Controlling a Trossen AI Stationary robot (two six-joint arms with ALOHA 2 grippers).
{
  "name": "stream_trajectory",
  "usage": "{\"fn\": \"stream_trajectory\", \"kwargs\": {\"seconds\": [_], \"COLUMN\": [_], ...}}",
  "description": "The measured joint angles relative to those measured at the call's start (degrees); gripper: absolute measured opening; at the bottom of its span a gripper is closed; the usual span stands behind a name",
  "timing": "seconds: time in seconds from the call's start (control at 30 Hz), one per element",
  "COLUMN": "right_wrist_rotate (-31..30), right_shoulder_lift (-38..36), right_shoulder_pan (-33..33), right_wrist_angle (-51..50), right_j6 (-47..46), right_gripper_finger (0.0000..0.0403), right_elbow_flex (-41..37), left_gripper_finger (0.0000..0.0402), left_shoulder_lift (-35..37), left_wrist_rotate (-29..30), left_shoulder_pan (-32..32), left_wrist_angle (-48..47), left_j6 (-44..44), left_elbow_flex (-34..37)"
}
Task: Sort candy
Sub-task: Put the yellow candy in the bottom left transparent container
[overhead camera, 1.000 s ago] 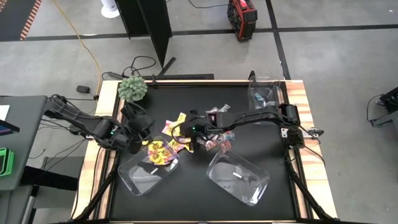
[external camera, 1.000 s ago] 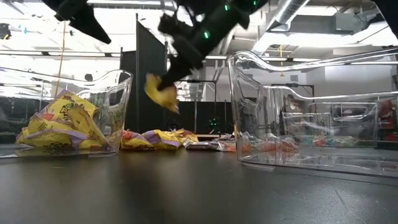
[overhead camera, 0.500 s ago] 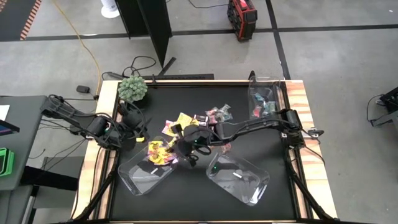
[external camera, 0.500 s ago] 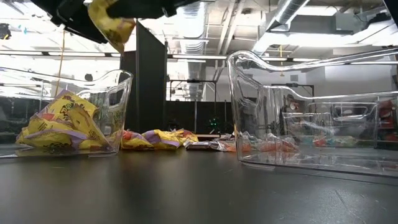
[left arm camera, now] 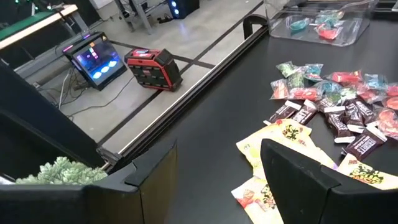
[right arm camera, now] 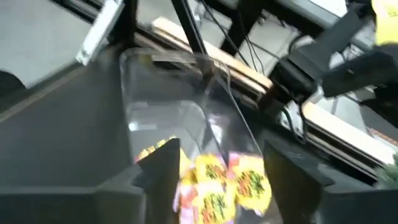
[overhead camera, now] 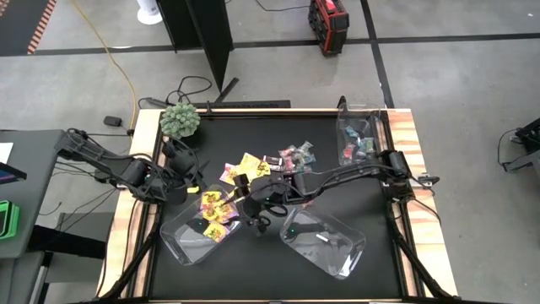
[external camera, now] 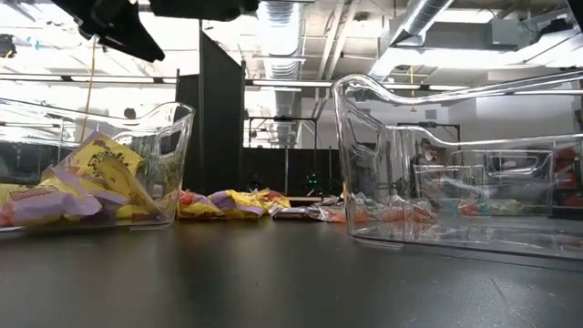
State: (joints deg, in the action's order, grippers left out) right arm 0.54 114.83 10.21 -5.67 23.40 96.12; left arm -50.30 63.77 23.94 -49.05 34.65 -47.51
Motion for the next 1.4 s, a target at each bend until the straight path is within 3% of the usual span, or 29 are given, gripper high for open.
{"fn": "stream_trajectory", "kwargs": {"seconds": [0.3, 0.6, 0.73, 0.87, 1.03, 1.23, 1.4], "right_wrist_rotate": [-0.7, -1.1, -3.7, -3.9, -3.9, -3.7, -3.6], "right_shoulder_lift": [-8.5, -23.0, -29.1, -30.2, -29.9, -29.8, -29.8], "right_shoulder_pan": [-2.3, -9.9, -16.3, -22.8, -26.5, -24.8, -24.1], "right_wrist_angle": [-5.4, 1.7, -7.0, -19.2, -21.4, -19.6, -21.0], "right_j6": [0.6, -7.6, -15.2, -19.1, -18.9, -15.8, -14.1], "right_gripper_finger": [0.0264, 0.0264, 0.0264, 0.0264, 0.0264, 0.0264, 0.0264], "right_elbow_flex": [-2.7, -24.0, -29.4, -30.1, -30.0, -30.0, -30.0], "left_gripper_finger": [0.0226, 0.0226, 0.0226, 0.0226, 0.0225, 0.0202, 0.0193], "left_shoulder_lift": [-6.5, -9.9, -9.8, -9.8, -9.8, -12.1, -19.0], "left_wrist_rotate": [-4.6, -9.8, -11.5, -14.8, -28.9, -51.1, -60.4], "left_shoulder_pan": [-1.6, -3.4, -3.9, -6.4, -16.6, -34.7, -43.8], "left_wrist_angle": [9.1, 18.3, 21.2, 24.5, 30.5, 27.8, 26.5], "left_j6": [-5.0, -12.5, -14.5, -17.4, -25.6, -32.7, -37.3], "left_elbow_flex": [1.0, 1.0, 1.0, 1.0, 0.8, -1.9, -3.9]}}
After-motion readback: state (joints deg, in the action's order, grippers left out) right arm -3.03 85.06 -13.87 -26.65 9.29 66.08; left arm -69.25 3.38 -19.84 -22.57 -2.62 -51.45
